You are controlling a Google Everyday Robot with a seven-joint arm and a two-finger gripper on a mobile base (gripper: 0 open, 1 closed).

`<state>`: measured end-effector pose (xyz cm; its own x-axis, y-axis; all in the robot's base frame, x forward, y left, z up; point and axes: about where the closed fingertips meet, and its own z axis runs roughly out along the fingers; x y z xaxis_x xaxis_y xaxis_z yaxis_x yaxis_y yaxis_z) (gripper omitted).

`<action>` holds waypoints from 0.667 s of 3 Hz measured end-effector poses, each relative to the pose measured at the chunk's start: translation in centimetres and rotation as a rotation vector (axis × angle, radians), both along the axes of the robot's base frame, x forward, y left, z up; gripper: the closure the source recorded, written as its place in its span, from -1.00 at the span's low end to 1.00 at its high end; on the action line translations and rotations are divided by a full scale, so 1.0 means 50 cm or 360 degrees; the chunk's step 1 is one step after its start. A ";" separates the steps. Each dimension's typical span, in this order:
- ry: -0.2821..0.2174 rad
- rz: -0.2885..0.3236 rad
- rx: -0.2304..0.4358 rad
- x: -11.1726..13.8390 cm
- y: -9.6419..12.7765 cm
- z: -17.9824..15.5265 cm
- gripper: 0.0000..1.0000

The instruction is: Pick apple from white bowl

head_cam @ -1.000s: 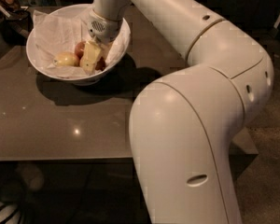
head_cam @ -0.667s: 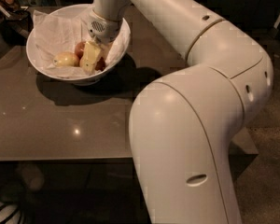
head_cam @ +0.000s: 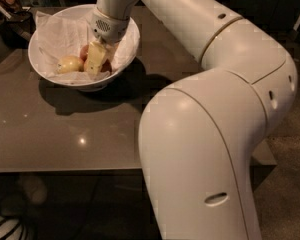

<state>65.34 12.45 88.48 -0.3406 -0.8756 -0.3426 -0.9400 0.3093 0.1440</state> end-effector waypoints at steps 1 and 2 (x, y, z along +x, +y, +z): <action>-0.0041 0.0036 -0.0009 -0.011 0.001 0.022 1.00; -0.0053 0.0062 -0.0018 -0.018 0.003 0.027 1.00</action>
Offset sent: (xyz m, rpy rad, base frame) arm -0.0190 -0.0060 0.0217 -0.0321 -0.0300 0.0636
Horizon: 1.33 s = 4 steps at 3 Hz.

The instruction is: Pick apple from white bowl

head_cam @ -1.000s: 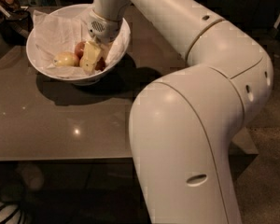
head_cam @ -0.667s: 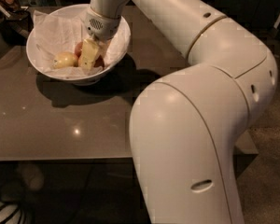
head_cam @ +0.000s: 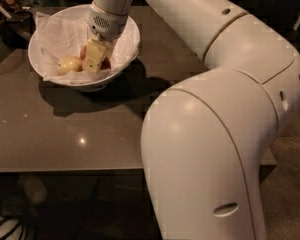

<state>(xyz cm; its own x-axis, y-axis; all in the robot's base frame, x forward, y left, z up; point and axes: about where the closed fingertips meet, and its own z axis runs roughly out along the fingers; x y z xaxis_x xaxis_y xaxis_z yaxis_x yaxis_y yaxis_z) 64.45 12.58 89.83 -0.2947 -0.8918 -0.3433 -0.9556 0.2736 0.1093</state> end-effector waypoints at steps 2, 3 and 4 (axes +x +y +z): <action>-0.0108 -0.0020 0.0079 -0.002 -0.011 0.030 1.00; -0.0235 -0.0057 0.0140 -0.013 -0.031 0.081 1.00; -0.0284 -0.0077 0.0160 -0.021 -0.038 0.100 1.00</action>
Offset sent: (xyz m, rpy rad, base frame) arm -0.0113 -0.0253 0.0492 0.1549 -0.2065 -0.0473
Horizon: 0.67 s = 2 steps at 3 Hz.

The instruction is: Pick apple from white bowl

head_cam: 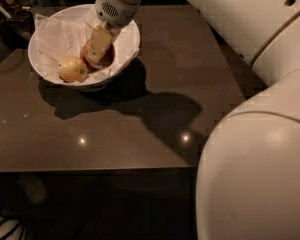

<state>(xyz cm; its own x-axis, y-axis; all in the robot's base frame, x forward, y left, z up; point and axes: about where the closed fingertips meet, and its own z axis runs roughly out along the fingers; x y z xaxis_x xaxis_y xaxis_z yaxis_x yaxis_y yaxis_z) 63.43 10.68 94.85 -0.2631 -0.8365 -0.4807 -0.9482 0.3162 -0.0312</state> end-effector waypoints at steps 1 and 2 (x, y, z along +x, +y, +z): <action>-0.0009 0.0000 0.0005 -0.002 -0.001 0.005 1.00; 0.0018 0.0022 0.0032 -0.001 0.000 0.000 1.00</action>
Offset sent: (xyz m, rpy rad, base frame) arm 0.0004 -0.0034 0.0014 0.0442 0.0299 0.0272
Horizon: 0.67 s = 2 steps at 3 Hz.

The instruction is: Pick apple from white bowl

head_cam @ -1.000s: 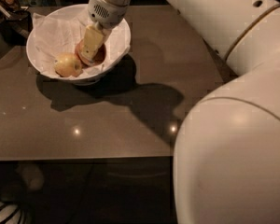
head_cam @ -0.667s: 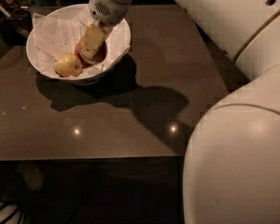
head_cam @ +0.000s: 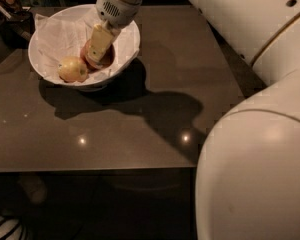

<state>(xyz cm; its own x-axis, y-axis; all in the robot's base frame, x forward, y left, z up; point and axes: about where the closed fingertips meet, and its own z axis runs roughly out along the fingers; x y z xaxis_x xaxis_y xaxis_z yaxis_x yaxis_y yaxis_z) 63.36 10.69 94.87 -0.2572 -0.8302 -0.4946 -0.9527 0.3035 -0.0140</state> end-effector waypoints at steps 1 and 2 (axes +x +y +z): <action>0.0031 0.0069 0.0056 -0.005 0.003 0.009 1.00; 0.0037 0.0171 0.0111 -0.023 0.011 0.045 1.00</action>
Offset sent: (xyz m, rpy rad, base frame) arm -0.0221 0.0045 0.0516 0.1108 0.0260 0.1836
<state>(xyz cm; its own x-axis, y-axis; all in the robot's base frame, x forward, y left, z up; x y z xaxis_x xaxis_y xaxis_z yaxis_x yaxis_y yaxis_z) 62.24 11.27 97.14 -0.1810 -0.8173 -0.5470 -0.9796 0.1993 0.0263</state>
